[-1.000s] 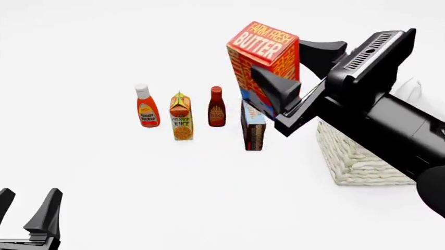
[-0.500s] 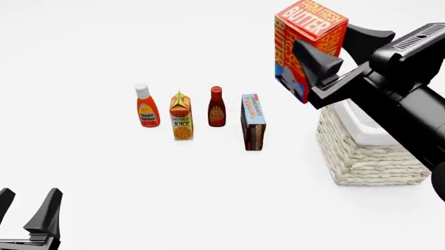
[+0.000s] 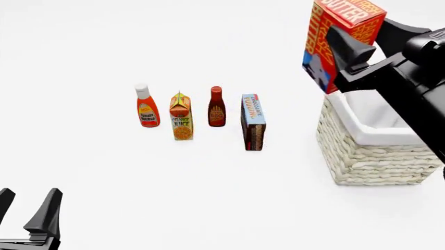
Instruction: Pick the butter and place it in the basket.
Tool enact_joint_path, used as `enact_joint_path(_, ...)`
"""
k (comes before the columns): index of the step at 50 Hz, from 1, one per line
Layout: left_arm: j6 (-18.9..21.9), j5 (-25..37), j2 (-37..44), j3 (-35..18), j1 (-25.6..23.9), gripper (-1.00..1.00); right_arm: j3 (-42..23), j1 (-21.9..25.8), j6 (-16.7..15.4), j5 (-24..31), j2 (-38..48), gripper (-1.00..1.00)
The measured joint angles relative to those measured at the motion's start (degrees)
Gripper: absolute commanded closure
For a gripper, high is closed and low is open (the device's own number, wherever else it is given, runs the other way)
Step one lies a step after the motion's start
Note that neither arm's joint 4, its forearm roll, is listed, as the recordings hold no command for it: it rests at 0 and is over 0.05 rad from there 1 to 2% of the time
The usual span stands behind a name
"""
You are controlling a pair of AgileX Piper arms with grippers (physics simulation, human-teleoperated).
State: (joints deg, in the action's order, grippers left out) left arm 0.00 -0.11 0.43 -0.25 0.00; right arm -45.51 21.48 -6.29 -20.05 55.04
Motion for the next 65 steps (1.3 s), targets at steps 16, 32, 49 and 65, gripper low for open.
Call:
enact_joint_path(16,0.00,0.00,0.00,0.00,0.00,-1.00,2.32,-4.20,2.26,-0.31,-3.08,1.00)
enact_joint_path(32,0.00,0.00,0.00,0.00,0.00,-1.00,5.01,-8.57,3.85,-0.94,-5.74,1.00)
enact_joint_path(49,0.00,0.00,0.00,0.00,0.00,-1.00,6.65,-13.52,6.01,-1.85,-7.51,1.00)
enact_joint_path(65,0.00,0.00,0.00,0.00,0.00,-1.00,8.63,-17.12,7.93,-4.08,-7.23,1.00)
